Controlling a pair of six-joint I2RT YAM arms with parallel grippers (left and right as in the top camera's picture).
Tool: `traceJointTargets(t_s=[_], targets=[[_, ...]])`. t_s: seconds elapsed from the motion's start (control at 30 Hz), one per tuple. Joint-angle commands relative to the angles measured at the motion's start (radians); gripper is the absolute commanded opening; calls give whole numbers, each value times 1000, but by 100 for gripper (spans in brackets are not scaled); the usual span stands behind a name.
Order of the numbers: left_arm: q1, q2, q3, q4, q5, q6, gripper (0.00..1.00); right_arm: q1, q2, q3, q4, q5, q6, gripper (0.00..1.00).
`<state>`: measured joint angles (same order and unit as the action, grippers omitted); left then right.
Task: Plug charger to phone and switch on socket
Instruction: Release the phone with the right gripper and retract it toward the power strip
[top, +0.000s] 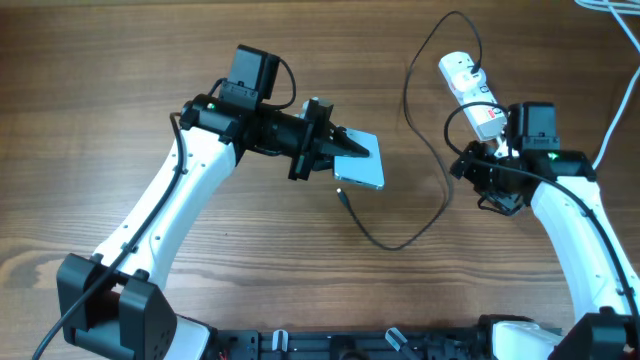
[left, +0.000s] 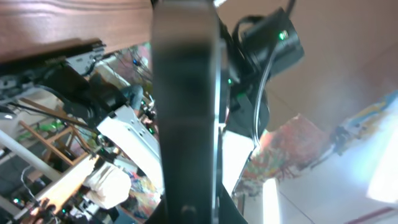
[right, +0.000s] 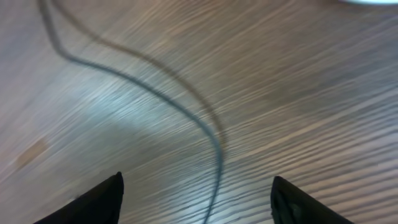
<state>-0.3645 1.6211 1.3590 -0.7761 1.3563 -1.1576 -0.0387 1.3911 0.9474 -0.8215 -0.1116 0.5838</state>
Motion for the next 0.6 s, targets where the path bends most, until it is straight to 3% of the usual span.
traceJointTargets(t_s=[0.0, 0.1, 0.57], targets=[[3, -28, 14, 6, 80, -10, 4, -1, 19, 8, -3, 89, 29, 88], [3, -28, 14, 6, 80, -10, 4, -1, 24, 8, -3, 88, 29, 100], [2, -28, 14, 6, 140, -10, 4, -1, 26, 8, 55, 89, 29, 100]])
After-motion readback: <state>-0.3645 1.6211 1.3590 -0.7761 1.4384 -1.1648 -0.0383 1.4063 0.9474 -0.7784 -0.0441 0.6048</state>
